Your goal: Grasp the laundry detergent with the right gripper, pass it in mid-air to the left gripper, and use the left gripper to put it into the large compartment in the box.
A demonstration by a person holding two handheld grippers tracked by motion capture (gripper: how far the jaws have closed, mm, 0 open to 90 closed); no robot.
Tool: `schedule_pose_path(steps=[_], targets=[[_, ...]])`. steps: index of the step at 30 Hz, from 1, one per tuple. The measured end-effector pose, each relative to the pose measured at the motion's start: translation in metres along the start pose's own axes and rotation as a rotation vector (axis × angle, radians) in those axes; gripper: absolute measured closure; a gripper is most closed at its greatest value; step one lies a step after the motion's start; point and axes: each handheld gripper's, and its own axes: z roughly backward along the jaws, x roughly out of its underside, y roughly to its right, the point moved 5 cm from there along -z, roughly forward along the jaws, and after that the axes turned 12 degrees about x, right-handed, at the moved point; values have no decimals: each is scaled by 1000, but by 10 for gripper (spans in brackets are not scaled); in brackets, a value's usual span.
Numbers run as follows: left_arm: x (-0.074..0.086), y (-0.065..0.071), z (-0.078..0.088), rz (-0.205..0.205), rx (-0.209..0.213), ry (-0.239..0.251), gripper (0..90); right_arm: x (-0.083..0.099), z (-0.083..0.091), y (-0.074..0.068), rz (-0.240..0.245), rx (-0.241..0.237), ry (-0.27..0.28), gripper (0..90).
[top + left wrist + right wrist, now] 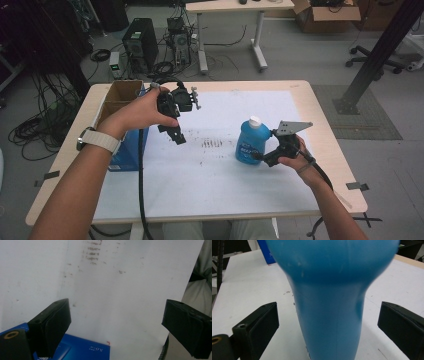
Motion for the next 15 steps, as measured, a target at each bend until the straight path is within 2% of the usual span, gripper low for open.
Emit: schedule_pose_path(steps=[15], targets=[[1,0,0,2,0,4,87,-2,-8,-2,-10,1,11,53]])
